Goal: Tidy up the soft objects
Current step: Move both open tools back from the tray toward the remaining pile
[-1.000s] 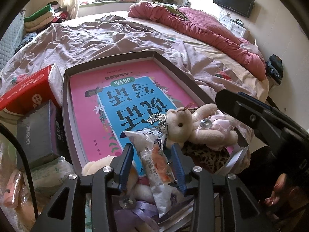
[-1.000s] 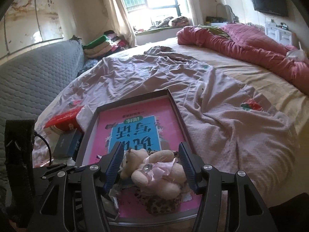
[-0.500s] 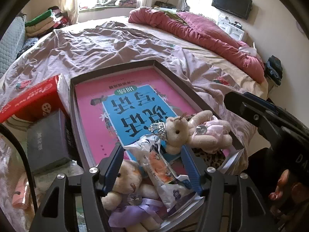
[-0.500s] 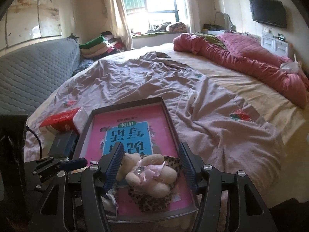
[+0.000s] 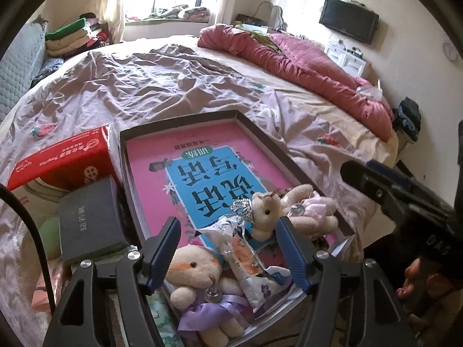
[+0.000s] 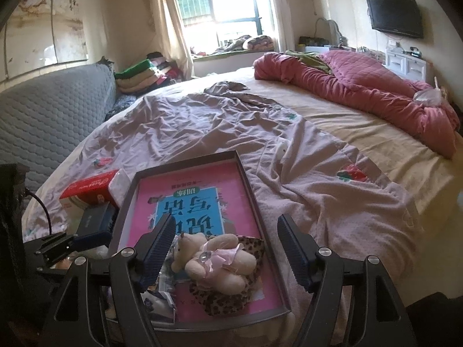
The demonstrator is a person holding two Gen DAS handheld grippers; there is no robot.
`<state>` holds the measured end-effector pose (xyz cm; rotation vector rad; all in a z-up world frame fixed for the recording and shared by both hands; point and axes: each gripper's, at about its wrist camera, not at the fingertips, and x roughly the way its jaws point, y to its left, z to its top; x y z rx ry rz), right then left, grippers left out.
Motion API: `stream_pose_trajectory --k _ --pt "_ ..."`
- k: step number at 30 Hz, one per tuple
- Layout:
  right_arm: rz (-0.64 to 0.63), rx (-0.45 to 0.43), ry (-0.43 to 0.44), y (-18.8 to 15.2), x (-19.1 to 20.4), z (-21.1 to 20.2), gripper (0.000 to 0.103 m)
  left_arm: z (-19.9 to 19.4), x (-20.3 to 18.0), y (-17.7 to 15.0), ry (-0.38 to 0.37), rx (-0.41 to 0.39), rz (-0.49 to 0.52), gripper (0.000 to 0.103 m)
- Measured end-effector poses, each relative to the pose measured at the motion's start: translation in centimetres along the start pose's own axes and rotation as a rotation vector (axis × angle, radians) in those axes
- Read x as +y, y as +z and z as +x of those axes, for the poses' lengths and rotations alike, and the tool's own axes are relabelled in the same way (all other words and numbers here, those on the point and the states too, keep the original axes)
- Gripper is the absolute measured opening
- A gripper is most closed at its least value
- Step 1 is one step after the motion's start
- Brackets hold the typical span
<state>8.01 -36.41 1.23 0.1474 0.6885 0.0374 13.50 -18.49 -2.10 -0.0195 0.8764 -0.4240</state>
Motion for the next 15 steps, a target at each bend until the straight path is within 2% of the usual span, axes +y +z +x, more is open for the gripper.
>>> stream_pose_trajectory --k 7,15 --pt "-0.008 -0.006 0.01 0.2 0.5 -0.3 0.074 -2.6 0.7 0.8 0.078 -0.052 0.004 0.068" --pt "-0.014 -0.003 0.003 1.2 1.6 -1.5 0.075 -5.0 2.5 1.3 0.111 -0.078 -0.042 0.069"
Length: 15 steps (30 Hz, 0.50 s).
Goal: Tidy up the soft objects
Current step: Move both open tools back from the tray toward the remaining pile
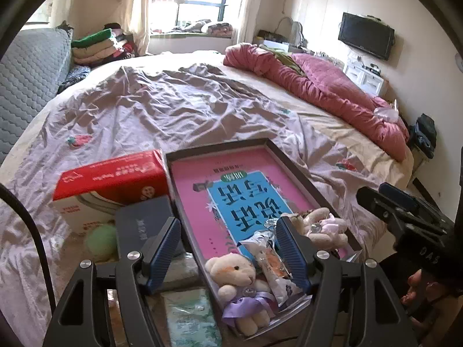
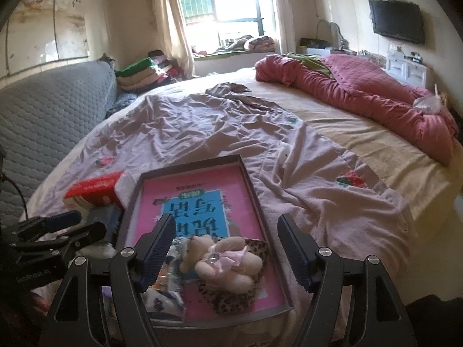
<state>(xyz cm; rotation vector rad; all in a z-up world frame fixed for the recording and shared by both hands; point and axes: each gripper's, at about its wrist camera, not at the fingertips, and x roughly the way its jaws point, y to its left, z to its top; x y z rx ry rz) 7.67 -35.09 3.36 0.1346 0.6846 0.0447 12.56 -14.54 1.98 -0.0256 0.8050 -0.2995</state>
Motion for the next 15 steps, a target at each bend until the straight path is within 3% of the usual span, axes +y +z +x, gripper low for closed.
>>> stream_pose_trajectory --k 12,15 --pt "-0.032 -0.022 0.046 0.7 2.1 -2.1 0.075 -3.1 1.5 0.0 0.038 -0.022 -0.011 0.075" --pt "-0.025 -0.015 0.091 0.9 2.8 -2.2 0.075 -3.7 2.3 -0.2 0.05 -0.008 -0.031 0.078"
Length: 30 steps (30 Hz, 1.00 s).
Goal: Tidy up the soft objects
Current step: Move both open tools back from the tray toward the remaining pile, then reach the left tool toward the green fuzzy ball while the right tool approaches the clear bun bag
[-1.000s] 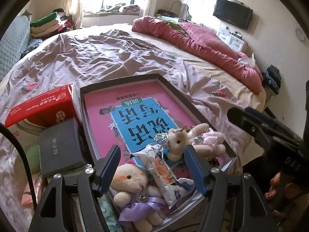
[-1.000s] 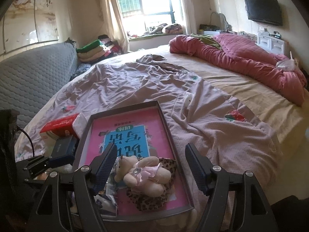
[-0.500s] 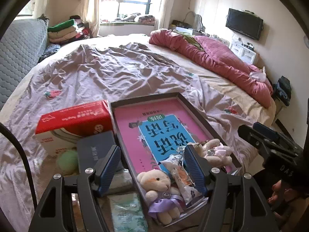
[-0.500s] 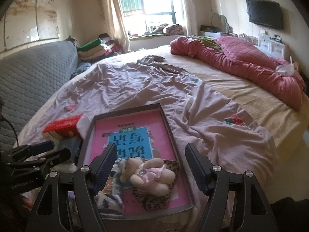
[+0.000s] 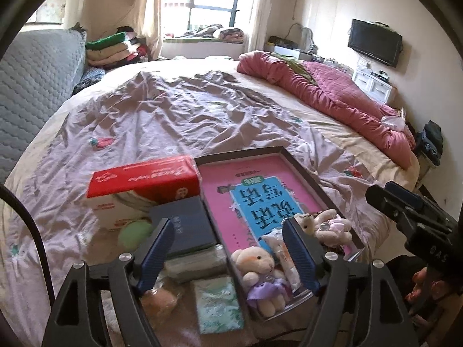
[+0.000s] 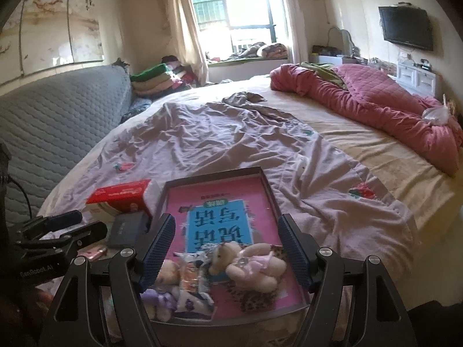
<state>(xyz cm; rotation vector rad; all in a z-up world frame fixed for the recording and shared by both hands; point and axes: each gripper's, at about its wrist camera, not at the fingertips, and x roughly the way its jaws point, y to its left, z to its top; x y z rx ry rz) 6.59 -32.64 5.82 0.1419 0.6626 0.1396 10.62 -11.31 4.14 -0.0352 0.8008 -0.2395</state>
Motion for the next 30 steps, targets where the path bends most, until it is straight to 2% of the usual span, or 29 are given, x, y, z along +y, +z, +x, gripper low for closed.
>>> stream_pose_trajectory --k 4,16,25,30 --pt "-0.013 -0.002 0.03 0.1 1.4 -0.1 0.075 -0.8 1.4 -0.3 0.01 0.015 -0.028 0.078" --pt "-0.04 -0.004 0.076 0.4 4.0 -0.7 0.075 -4.5 8.0 -0.6 0.082 -0.021 -0.127 0.078" --pt "-0.074 0.022 0.111 0.0 5.7 -0.2 0.075 -5.5 12.2 -1.4 0.146 -0.026 -0.193 0.078" --pt "-0.108 0.038 0.132 -0.3 7.1 0.3 0.075 -5.8 14.1 -1.7 0.152 -0.023 -0.228 0.078"
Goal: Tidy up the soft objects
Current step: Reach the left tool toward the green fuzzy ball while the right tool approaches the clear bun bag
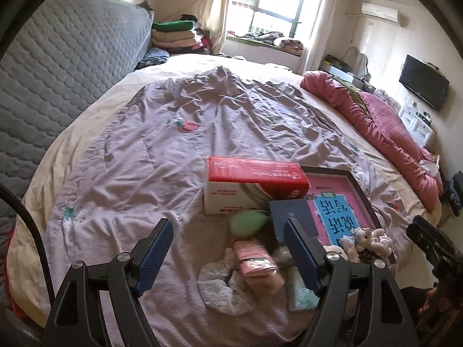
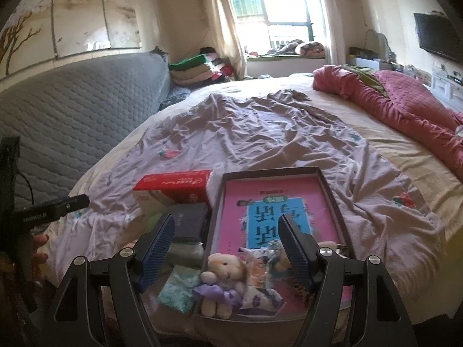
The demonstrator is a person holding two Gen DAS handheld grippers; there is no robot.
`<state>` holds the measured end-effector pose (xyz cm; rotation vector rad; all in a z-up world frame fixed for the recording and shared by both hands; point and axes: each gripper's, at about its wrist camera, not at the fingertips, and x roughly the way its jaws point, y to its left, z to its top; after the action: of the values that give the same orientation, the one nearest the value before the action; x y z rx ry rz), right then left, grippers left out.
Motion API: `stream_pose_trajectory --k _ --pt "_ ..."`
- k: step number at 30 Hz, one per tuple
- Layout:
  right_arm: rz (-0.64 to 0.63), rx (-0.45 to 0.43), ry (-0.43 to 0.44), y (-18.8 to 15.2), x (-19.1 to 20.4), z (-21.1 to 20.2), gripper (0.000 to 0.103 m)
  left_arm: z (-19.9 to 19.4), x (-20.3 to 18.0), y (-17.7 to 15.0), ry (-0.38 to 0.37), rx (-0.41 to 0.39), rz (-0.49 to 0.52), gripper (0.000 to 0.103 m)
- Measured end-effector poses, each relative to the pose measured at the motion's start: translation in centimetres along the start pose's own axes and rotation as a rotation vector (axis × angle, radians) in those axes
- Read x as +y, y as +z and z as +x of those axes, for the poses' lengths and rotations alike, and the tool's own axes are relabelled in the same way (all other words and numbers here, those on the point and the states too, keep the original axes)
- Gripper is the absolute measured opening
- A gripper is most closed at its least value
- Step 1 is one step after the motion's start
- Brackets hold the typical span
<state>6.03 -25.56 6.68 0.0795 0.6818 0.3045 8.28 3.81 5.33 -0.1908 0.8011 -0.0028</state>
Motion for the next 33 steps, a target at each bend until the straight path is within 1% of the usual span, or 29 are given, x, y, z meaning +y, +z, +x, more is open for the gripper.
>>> stream_pose_trajectory --k 8,11,20,24,33 --pt "-0.06 0.035 0.045 -0.6 3.0 1.4 0.075 0.7 2.0 -0.4 0.019 0.024 -0.028 0.078" --pt "-0.075 0.06 0.057 -1.1 3.9 2.2 0.075 1.0 2.3 -0.7 0.011 0.042 -0.034 0.078" --pt "-0.152 0.138 0.098 -2.9 7.3 4.6 0.075 2.2 2.1 -1.4 -0.004 0.086 -0.008 0.078" --pt "-0.179 0.167 0.118 -3.7 8.4 5.5 0.075 2.5 2.1 -1.6 -0.01 0.094 -0.006 0.078" --pt "-0.222 0.206 0.14 -5.1 10.2 6.7 0.075 3.3 1.9 -2.2 -0.032 0.122 -0.009 0.078"
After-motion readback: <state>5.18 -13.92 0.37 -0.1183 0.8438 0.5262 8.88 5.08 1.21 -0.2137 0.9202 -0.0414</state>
